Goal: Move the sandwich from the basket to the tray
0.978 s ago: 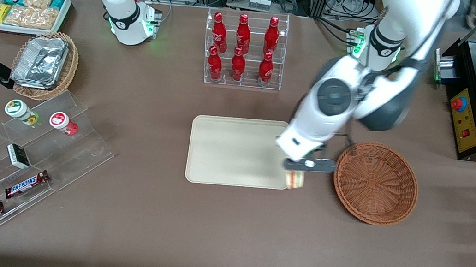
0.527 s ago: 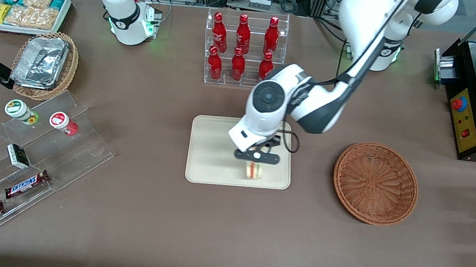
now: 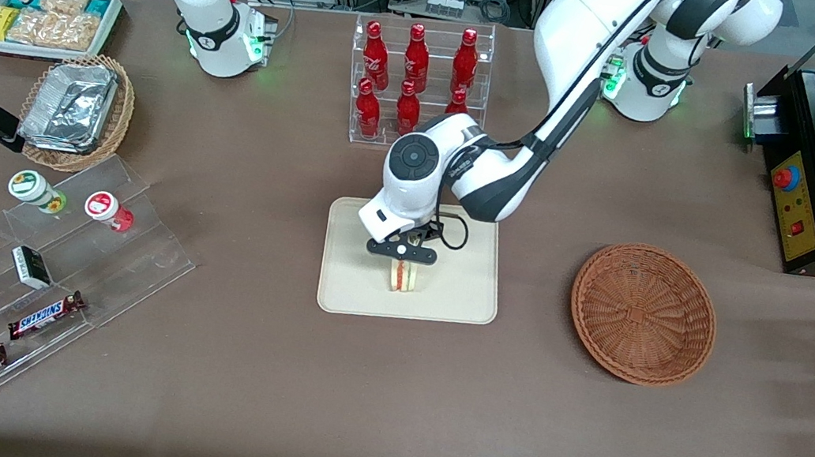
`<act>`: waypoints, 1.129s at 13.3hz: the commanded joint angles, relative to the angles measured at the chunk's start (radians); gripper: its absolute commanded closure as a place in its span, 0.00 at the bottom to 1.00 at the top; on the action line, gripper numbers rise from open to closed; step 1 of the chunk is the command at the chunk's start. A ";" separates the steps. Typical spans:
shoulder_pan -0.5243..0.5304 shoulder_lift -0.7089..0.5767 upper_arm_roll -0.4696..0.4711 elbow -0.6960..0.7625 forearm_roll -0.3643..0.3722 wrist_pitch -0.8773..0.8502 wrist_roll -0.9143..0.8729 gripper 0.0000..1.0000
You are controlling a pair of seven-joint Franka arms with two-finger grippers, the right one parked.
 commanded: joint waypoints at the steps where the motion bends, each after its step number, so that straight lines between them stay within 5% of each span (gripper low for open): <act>1: -0.018 0.016 0.014 0.029 -0.008 -0.002 -0.015 0.51; 2: -0.018 0.016 0.016 0.031 -0.007 -0.002 -0.009 0.02; 7: 0.002 -0.083 0.024 0.039 0.007 -0.089 -0.113 0.00; 15: 0.273 -0.447 0.021 0.039 0.001 -0.486 -0.013 0.00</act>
